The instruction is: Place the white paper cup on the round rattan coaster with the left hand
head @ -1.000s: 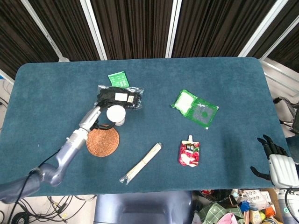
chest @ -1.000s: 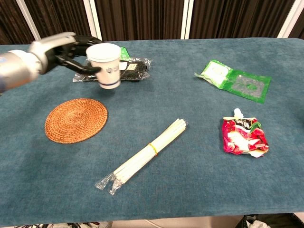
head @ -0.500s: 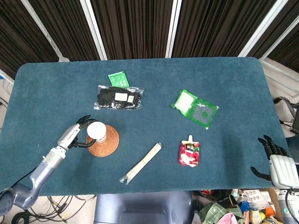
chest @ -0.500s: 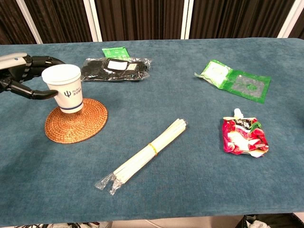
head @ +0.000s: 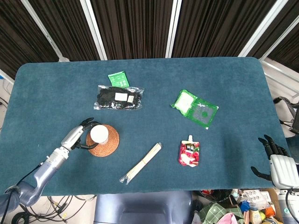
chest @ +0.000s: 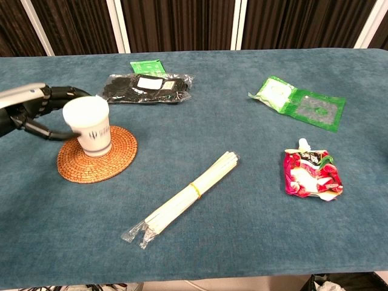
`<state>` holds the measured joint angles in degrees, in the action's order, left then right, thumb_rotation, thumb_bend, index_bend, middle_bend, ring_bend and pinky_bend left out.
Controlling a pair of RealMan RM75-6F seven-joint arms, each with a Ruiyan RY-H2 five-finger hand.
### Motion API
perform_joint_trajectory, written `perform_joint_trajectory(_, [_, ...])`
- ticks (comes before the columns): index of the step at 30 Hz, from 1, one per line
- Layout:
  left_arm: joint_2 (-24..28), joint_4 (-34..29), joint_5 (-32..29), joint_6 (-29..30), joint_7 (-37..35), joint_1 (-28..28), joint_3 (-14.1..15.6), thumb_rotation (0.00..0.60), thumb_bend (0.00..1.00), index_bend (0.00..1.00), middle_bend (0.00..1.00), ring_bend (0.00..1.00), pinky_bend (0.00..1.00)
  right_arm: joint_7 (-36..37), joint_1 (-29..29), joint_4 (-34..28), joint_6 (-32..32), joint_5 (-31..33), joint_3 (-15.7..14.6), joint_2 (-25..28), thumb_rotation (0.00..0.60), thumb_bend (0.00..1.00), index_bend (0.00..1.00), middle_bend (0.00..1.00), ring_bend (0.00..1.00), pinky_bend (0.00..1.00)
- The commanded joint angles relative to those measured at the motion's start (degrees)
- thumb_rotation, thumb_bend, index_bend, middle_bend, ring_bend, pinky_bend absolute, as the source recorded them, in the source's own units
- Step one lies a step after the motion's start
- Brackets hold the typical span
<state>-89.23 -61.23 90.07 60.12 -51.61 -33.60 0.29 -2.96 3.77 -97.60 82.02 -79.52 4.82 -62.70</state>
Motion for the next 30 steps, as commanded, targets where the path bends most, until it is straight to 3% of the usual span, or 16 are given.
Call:
perform_joint_trajectory(1, [0.2, 0.7, 0.7, -0.6, 0.9, -0.3, 0.8, 0.6, 0.16, 0.17, 0.2, 0.0, 0.0, 0.1, 0.0, 0.0, 0.0, 0.0, 0.0, 0.0, 0.6, 0.1, 0.14, 0.04, 0.19, 0.19])
perform_joint_trajectory(4, [1.1, 0.8, 1.4, -1.6, 2.5, -0.8, 1.7, 0.6, 0.03, 0.02, 0.06, 0.0, 0.0, 0.1, 0.0, 0.0, 0.0, -0.1, 0.0, 0.0, 0.6, 0.1, 0.14, 0.04, 0.19, 0.19])
perform_joint_trajectory(6, [2.3, 0.2, 2.0, -2.7, 4.1, -1.3, 2.6, 0.6, 0.0, 0.0, 0.01, 0.0, 0.0, 0.1, 0.1, 0.1, 0.0, -0.1, 0.0, 0.0, 0.6, 0.1, 0.14, 0.04, 0.19, 0.19])
perform_joint_trajectory(11, [6.2, -4.8, 0.7, -1.4, 7.3, -0.8, 1.5, 0.6, 0.0, 0.0, 0.0, 0.0, 0.0, 0.3, 0.1, 0.2, -0.1, -0.3, 0.0, 0.0, 0.6, 0.1, 0.14, 0.04, 0.19, 0.19])
perform_joint_trajectory(16, [14.6, -14.2, -2.0, 0.1, 11.9, 0.8, 0.5, 0.6, 0.0, 0.0, 0.0, 0.0, 0.0, 0.2, 0.2, 0.3, -0.2, -0.2, 0.0, -0.1, 0.6, 0.1, 0.14, 0.04, 0.19, 0.19])
perform_joint_trajectory(25, [33.9, -37.3, -8.0, 5.6, 39.2, 6.7, 1.9, 0.6, 0.0, 0.01, 0.0, 0.0, 0.0, -0.5, 0.1, 0.2, -0.1, 0.0, 0.1, -0.2, 0.6, 0.1, 0.14, 0.04, 0.19, 0.19])
perform_joint_trajectory(30, [38.9, -46.0, -10.5, 14.3, 55.2, 12.9, 3.8, 0.6, 0.0, 0.0, 0.0, 0.0, 0.0, -0.9, 0.0, 0.1, 0.3, 0.0, 0.1, -0.3, 0.6, 0.1, 0.14, 0.04, 0.19, 0.19])
